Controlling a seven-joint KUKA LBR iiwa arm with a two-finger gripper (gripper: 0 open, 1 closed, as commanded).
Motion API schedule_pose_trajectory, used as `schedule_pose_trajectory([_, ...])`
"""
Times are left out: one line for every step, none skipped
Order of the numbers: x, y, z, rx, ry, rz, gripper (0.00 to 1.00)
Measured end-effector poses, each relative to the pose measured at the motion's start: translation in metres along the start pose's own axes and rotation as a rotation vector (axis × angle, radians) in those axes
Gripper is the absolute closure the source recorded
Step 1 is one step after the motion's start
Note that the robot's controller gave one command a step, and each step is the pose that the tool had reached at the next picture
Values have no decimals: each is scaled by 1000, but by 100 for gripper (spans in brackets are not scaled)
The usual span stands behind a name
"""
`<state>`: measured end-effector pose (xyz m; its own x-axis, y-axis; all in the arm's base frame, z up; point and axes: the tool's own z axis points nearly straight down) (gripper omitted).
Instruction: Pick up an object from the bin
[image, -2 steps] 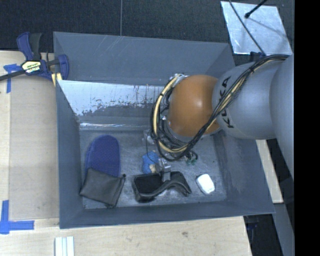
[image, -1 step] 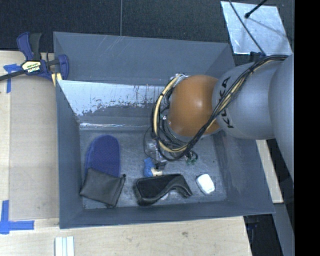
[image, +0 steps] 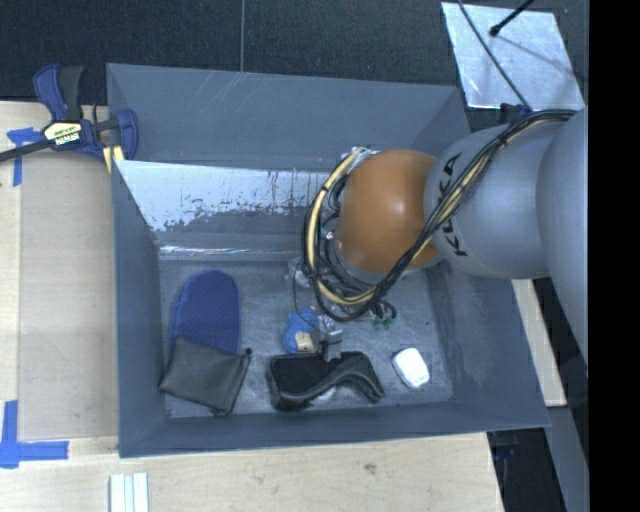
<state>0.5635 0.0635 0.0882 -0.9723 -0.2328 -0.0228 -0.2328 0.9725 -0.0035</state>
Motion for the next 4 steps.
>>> schedule_pose_trajectory([1,1,1,-2,4,1,100])
schedule_pose_trajectory([1,1,1,-2,4,1,0])
schedule_pose_trajectory([2,1,1,-2,7,1,100])
schedule_pose_trajectory([1,1,1,-2,5,1,0])
